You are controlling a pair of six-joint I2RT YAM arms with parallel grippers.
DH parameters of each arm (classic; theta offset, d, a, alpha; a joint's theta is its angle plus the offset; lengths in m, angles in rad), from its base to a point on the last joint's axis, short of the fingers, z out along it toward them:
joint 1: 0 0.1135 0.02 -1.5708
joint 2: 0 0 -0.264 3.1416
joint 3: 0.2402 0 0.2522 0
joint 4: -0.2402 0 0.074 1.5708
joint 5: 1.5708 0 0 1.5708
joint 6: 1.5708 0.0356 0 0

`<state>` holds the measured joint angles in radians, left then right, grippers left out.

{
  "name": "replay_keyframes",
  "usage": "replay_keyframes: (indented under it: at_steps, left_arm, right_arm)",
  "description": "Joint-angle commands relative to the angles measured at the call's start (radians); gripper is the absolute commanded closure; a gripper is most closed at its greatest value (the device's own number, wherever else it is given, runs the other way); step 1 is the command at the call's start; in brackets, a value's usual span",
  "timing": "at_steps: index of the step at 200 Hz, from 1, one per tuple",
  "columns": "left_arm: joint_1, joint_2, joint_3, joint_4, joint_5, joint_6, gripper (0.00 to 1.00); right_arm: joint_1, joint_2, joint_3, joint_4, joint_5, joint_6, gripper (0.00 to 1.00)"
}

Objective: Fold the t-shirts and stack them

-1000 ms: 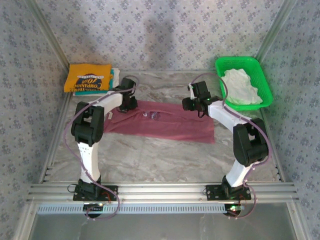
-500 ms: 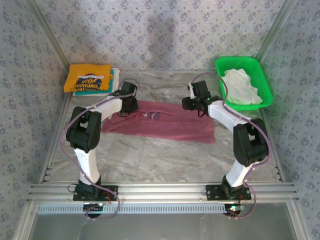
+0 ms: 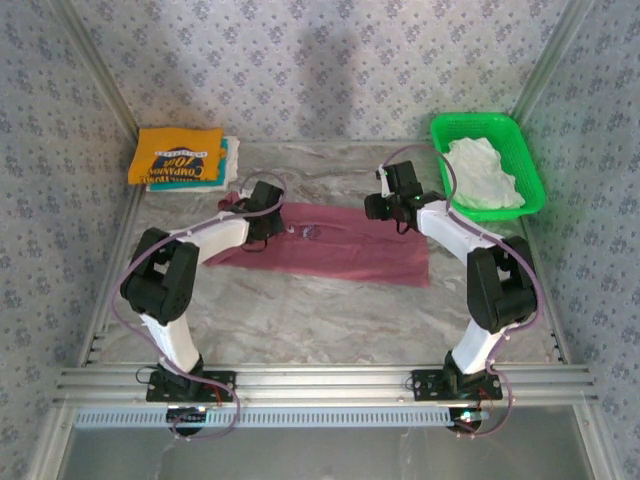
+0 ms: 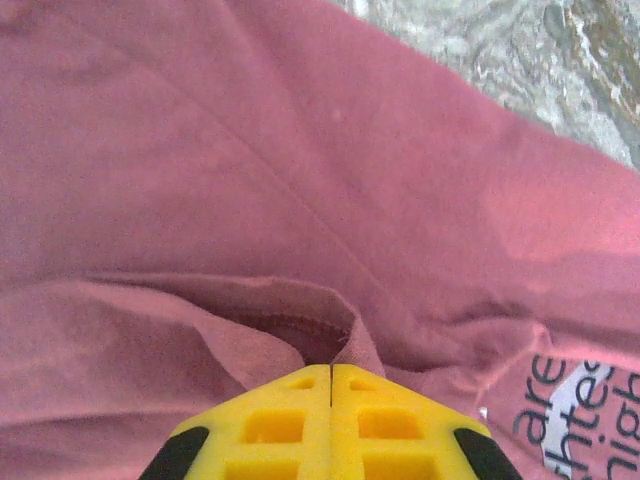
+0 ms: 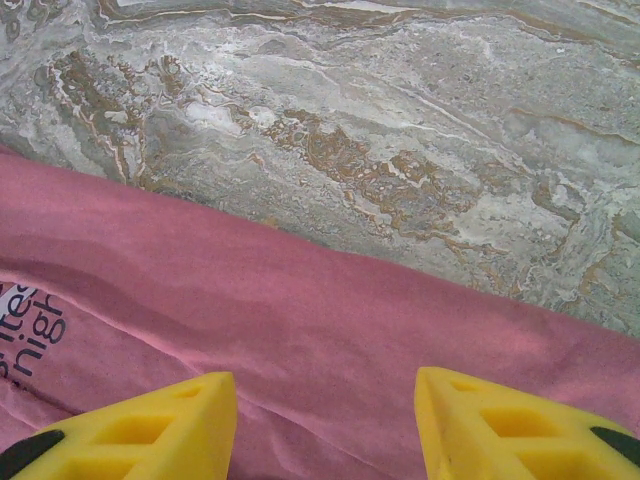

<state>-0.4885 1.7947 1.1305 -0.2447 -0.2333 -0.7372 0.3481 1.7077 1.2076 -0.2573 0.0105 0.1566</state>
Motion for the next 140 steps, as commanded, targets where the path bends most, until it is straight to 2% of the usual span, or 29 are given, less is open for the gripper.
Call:
replay_keyframes:
  at_steps: [1,85,110,126,140]
  left_arm:
    - [-0.028,-0.056,-0.048,0.051,-0.058,-0.07,1.0]
    - [-0.155,-0.187,-0.243,0.126,-0.237,-0.201,1.0]
    - [-0.194,-0.192,-0.283,0.147,-0.253,-0.249,1.0]
    - [-0.217,-0.181,-0.301,0.148,-0.259,-0.283,0.84]
    - [-0.25,-0.187,-0.326,0.178,-0.281,-0.292,0.83]
  right_arm:
    - [-0.008,0.006,0.025,0.001,-0.007,0.009,0.48]
    - [-0.018,0.016,0.017,0.006,-0.015,0.011,0.48]
    - [-0.019,0.024,0.015,0.004,-0.016,0.011,0.48]
    - [-0.021,0.028,0.017,0.006,-0.018,0.012,0.48]
    - [-0.02,0.031,0.021,0.003,-0.018,0.012,0.48]
